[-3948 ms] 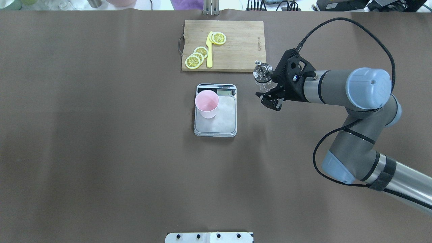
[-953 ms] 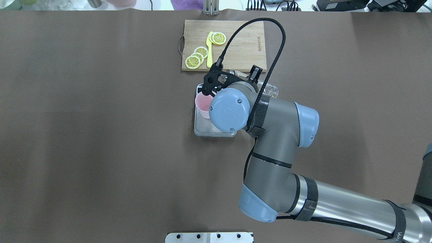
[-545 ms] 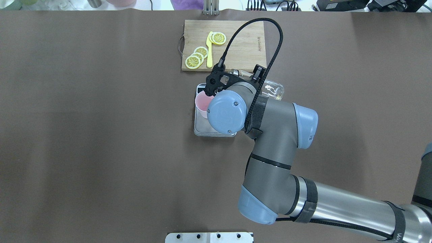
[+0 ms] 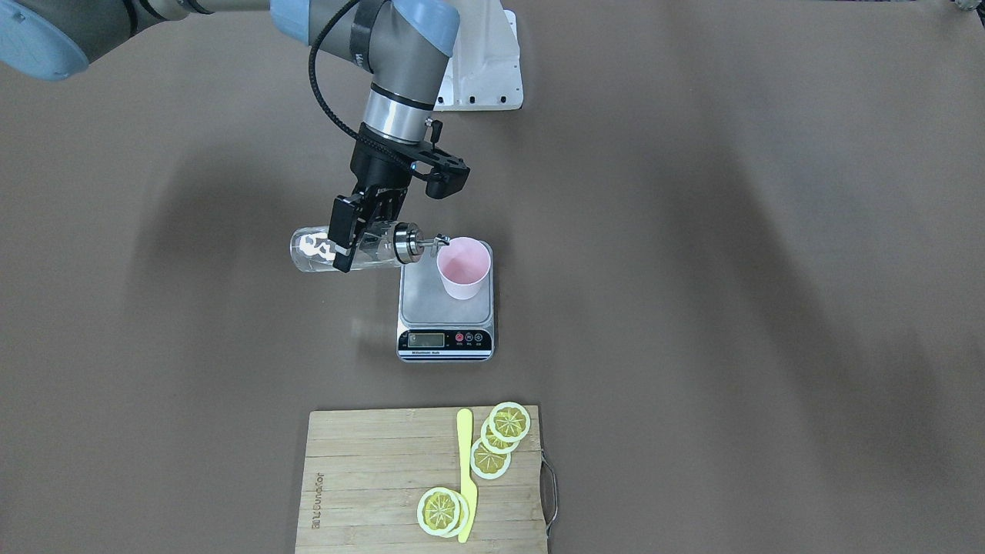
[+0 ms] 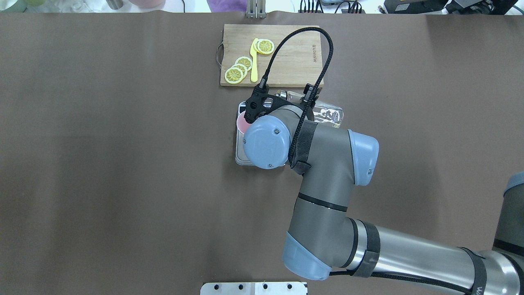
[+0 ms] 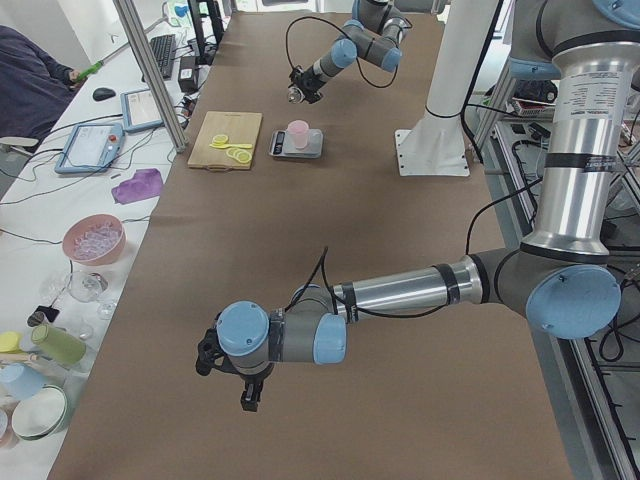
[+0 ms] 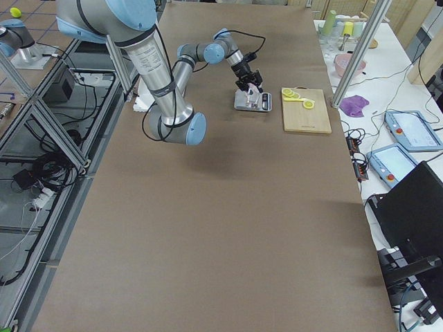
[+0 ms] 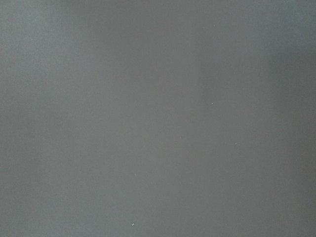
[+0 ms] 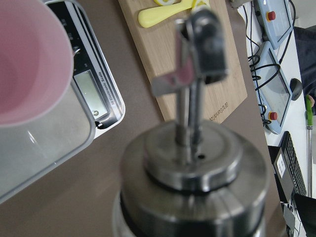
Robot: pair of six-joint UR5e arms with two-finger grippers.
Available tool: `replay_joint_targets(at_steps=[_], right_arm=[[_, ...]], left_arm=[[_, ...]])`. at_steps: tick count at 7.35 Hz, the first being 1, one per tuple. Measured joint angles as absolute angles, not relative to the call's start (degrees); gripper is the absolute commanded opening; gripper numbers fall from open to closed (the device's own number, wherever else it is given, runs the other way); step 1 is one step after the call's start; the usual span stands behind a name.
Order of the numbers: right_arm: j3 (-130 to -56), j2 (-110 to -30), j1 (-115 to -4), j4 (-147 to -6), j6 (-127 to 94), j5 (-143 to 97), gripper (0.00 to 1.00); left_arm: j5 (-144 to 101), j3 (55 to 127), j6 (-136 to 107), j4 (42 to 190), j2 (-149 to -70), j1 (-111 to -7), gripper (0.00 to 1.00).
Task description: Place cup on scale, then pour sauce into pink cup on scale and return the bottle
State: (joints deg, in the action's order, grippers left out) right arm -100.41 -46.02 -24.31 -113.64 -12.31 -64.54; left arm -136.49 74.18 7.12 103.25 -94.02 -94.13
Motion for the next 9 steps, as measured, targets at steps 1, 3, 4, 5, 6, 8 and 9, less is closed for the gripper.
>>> replay_joint_targets(at_steps=[1,3,4,5,6,8,9], right_arm=[[-100.32,-45.33,-24.1,-115.58,-12.31,-64.56,0.0],[-100.01,-44.77,-23.95,-118.17,-12.3,-64.54,0.0],[-99.87,-44.66,-23.89,-118.74,-12.29,-64.59,0.0],[-99.73,-44.43,-23.8,-119.05,-12.25,-64.73,0.0],[-99.62,-43.98,-23.72,-119.55,-12.23,-65.04,0.0],[-98.96,-42.96,-23.66,-120.61,-12.22,-65.58,0.0],[-97.87,-42.26,-23.65,-120.77,-12.22,-65.68,0.0]], left_arm=[[-136.49,74.14,7.12,103.26,-93.93,-94.13,0.98],[-136.5,74.14,7.12,103.25,-93.75,-94.13,0.98],[-136.49,74.15,7.12,103.22,-93.66,-94.13,0.98],[-136.49,74.13,7.12,103.19,-93.56,-94.13,0.98],[-136.49,74.08,7.12,103.19,-93.48,-94.13,0.98],[-136.49,74.02,7.12,103.18,-93.43,-94.13,0.98],[-136.5,74.01,7.12,103.18,-93.43,-94.13,0.98]])
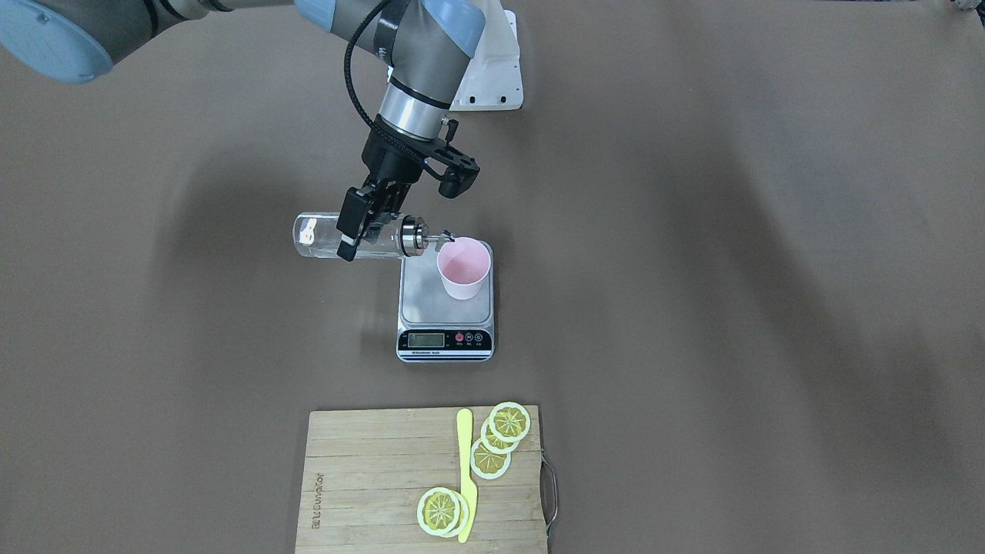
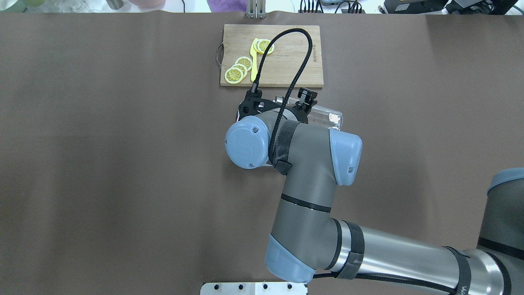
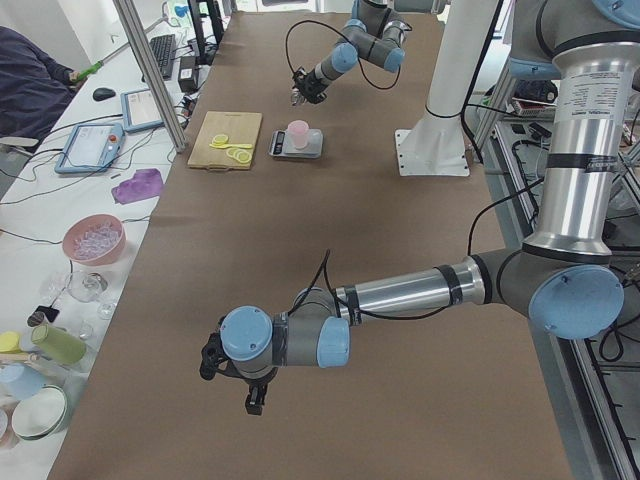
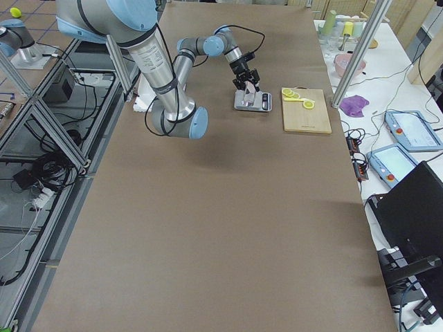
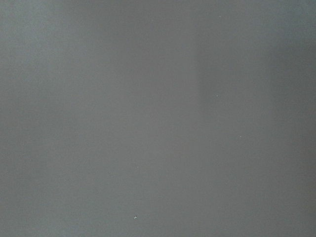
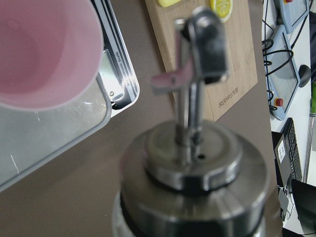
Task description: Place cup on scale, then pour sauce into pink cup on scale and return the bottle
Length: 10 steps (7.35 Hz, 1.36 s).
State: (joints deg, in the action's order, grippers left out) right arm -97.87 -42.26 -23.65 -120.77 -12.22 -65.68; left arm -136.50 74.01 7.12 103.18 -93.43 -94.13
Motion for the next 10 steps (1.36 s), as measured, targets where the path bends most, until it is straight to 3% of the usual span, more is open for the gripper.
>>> replay_joint_targets(at_steps=[10], right_arm=[[-93.76,-38.63,-23.6,-123.22,-12.36,-65.74,0.0]], left_arm=[[-136.41,74.05,7.12,103.15,-93.39,-94.13,0.98]])
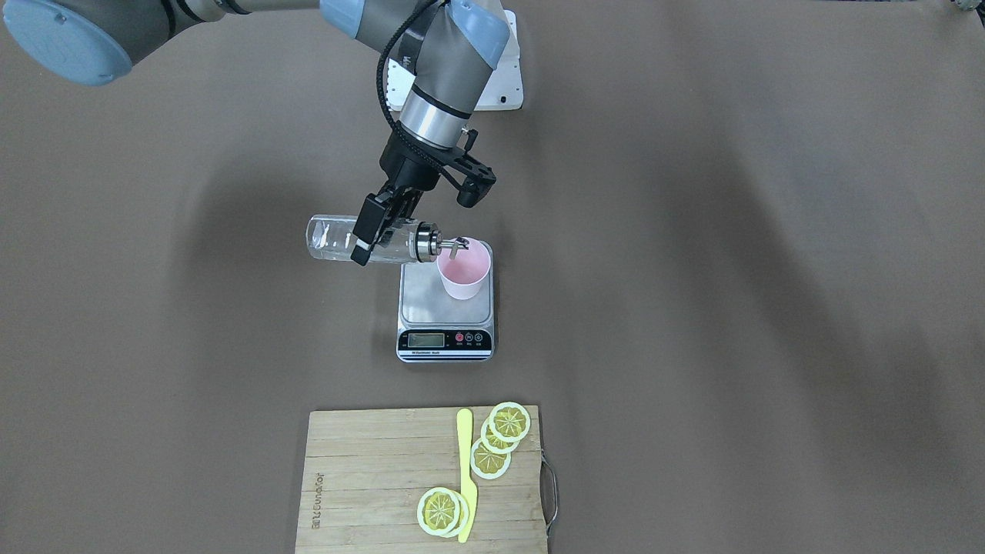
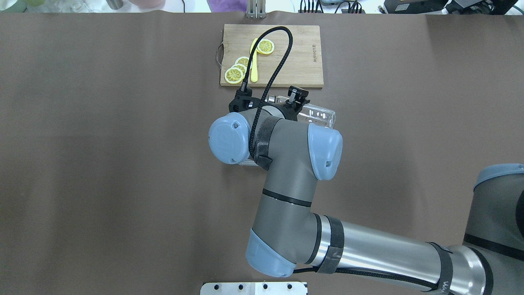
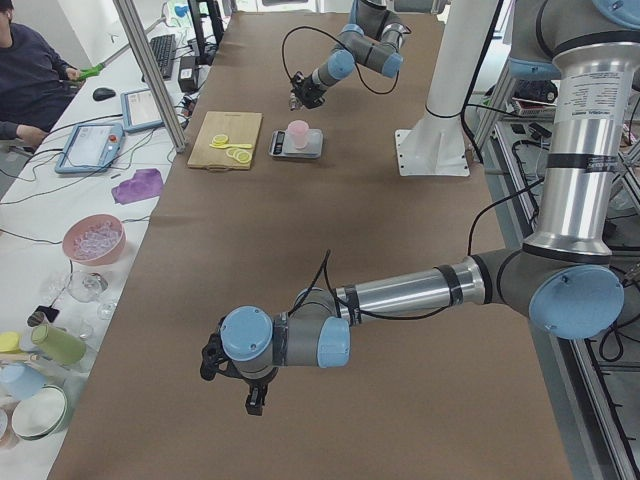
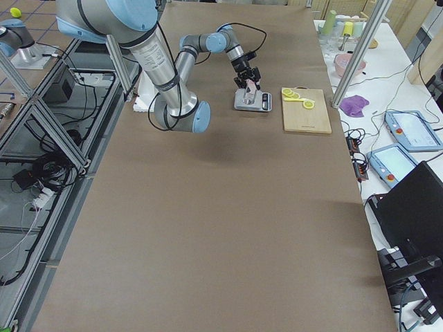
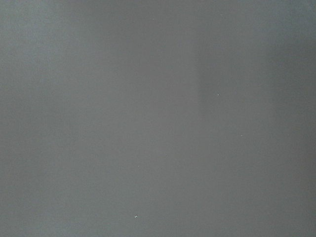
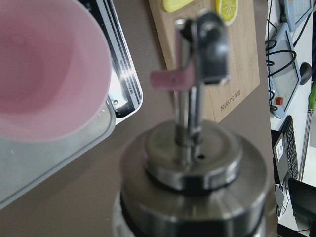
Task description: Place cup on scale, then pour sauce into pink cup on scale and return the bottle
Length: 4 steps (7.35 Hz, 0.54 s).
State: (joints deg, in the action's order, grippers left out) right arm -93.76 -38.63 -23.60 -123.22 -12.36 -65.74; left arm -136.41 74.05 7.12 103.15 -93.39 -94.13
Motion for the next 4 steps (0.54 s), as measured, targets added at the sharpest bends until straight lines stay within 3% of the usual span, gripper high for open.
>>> replay_joint_targets(at_steps=[4], right_arm=[[-92.91,-38.06,-23.6,-126.98,-12.39,-65.74,0.0]], left_arm=[[-136.41,74.05,7.12,103.1,-93.4,-94.13,0.98]])
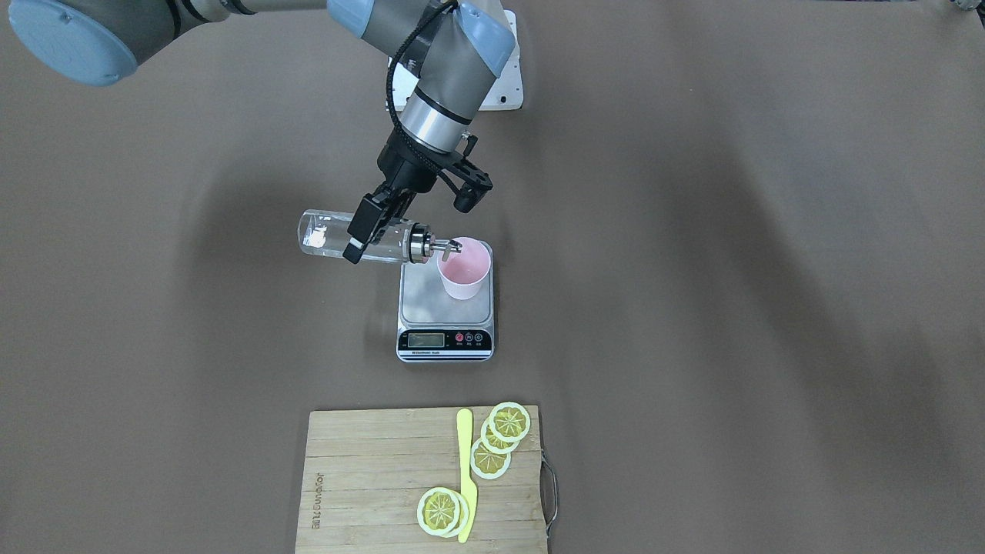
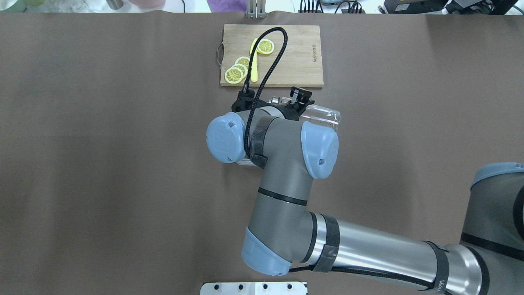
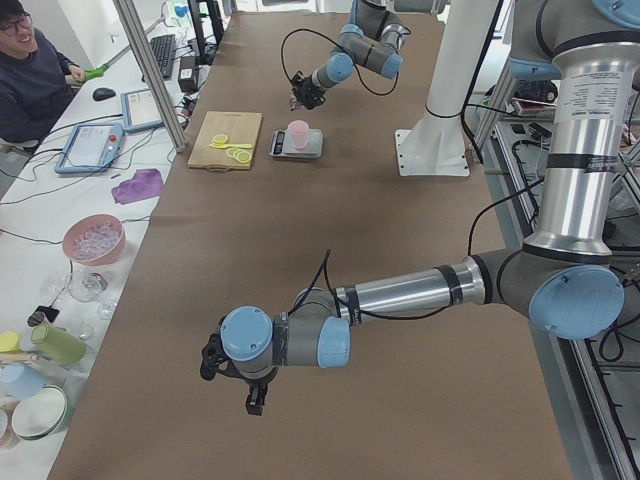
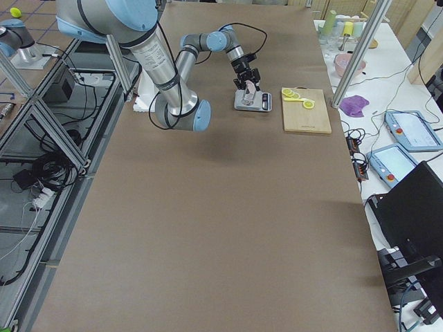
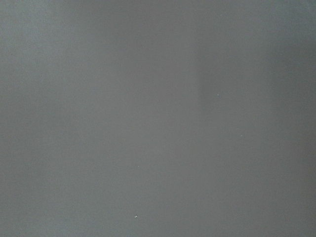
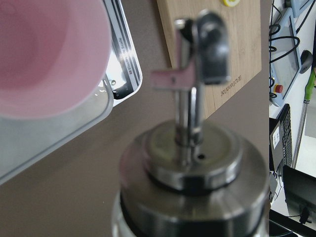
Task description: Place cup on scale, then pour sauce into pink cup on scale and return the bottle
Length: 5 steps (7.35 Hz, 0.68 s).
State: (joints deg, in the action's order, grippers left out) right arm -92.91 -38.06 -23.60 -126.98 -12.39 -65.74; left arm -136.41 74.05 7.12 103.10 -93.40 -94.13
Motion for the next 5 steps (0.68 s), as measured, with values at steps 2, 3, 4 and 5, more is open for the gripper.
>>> replay_joint_targets(at_steps=[2,3,4,5], right_arm=[[-90.85,-37.04,-23.56,-127.79,-12.39,-65.74,0.0],[-89.82,-36.34,-23.56,-128.32,-12.39,-65.74,0.0],[-89.33,-35.93,-23.56,-129.22,-12.39,-65.74,0.0],[-89.19,-35.7,-23.56,-130.25,-12.39,-65.73,0.0]], left_arm=[[-136.41,74.01,7.12,103.1,-93.42,-94.13,0.98],[-136.41,74.01,7.12,103.1,-93.42,-94.13,0.98],[-136.41,74.01,7.1,103.1,-93.43,-94.13,0.98],[-136.41,74.0,7.06,103.1,-93.43,-94.13,0.98]])
